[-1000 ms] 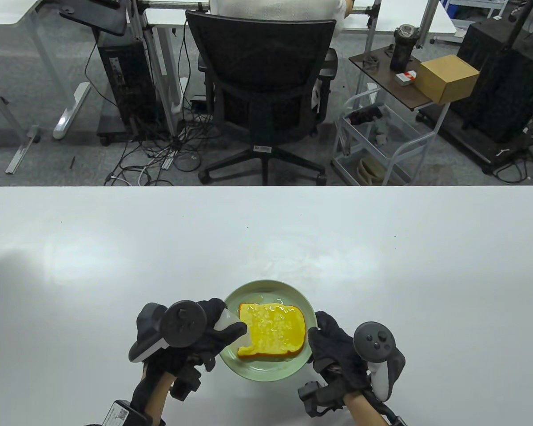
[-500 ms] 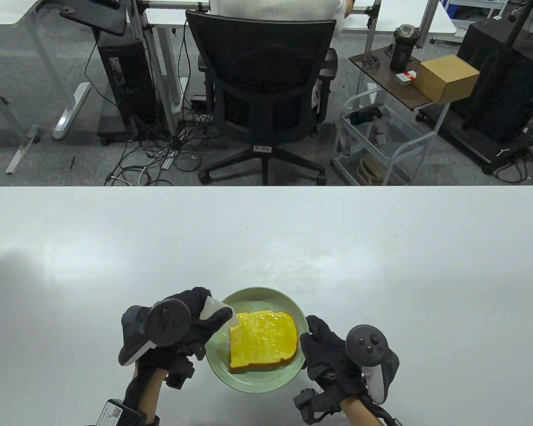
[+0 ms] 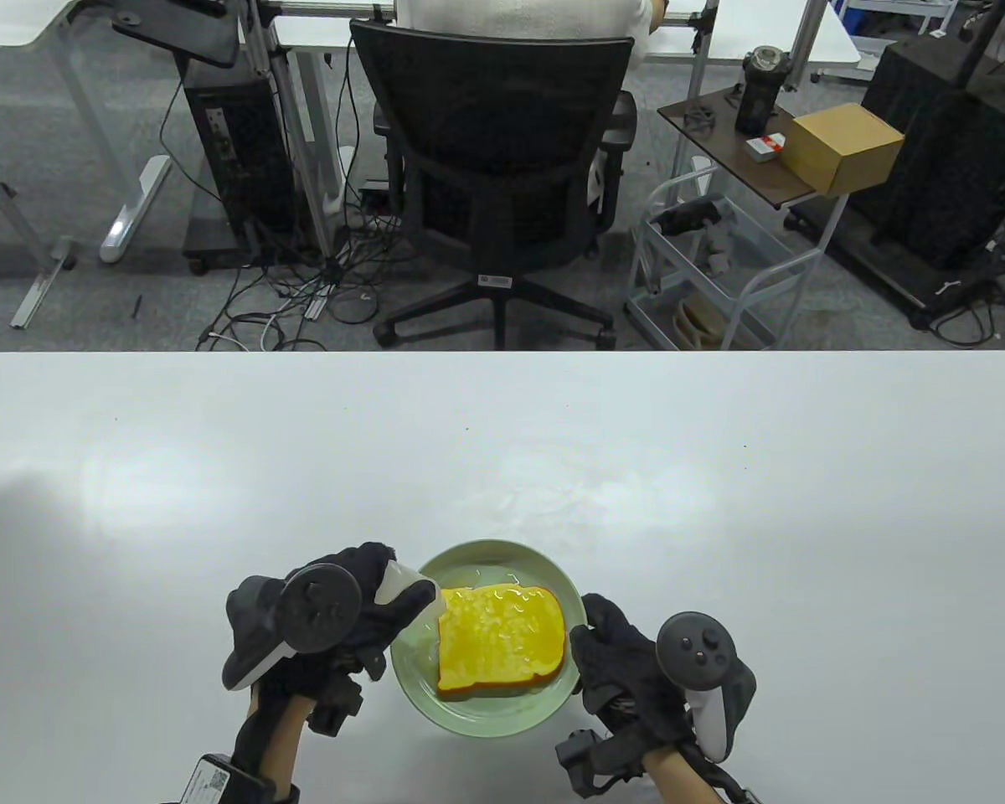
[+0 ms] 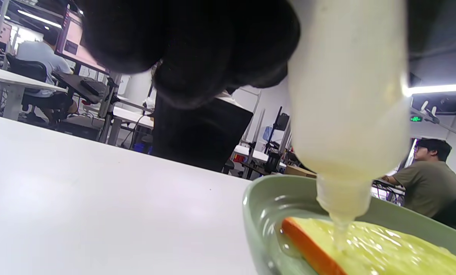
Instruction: Squeeze honey bottle to draw zigzag on toast
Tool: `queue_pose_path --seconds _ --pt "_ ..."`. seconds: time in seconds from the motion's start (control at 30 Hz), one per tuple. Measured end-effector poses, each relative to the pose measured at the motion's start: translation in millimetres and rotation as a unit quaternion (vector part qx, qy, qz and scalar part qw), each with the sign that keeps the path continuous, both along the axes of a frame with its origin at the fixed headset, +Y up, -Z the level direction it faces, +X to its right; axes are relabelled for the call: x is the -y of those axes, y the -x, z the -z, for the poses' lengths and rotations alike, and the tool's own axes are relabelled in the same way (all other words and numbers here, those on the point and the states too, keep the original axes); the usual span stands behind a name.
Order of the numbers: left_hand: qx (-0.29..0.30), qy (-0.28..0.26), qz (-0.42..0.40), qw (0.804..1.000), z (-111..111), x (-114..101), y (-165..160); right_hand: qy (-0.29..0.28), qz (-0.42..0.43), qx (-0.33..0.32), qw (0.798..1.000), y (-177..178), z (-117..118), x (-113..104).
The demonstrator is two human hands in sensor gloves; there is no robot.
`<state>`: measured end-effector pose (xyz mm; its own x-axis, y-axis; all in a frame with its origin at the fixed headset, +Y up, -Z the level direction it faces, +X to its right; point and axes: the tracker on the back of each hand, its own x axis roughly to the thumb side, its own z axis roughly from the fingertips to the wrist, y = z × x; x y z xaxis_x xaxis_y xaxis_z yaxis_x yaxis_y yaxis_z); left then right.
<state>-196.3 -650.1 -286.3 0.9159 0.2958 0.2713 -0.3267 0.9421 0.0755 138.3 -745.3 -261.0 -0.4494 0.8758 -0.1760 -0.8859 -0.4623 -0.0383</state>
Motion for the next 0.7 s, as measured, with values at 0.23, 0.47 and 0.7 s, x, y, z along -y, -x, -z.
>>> queue_pose_path --seconds 0.23,0.47,0.7 --pt "0.027 0.036 0.005 0.999 0.8 0.5 -3.8 0.005 0.004 0.015 1.0 -3.9 1.7 1.0" --pt "0.069 0.081 0.006 0.994 2.4 3.4 -7.3 0.006 0.006 0.025 1.0 -5.5 3.1 1.1" --pt "0.098 0.072 0.013 0.992 1.0 4.2 -13.3 0.02 -0.016 0.024 0.999 -5.2 6.4 5.9"
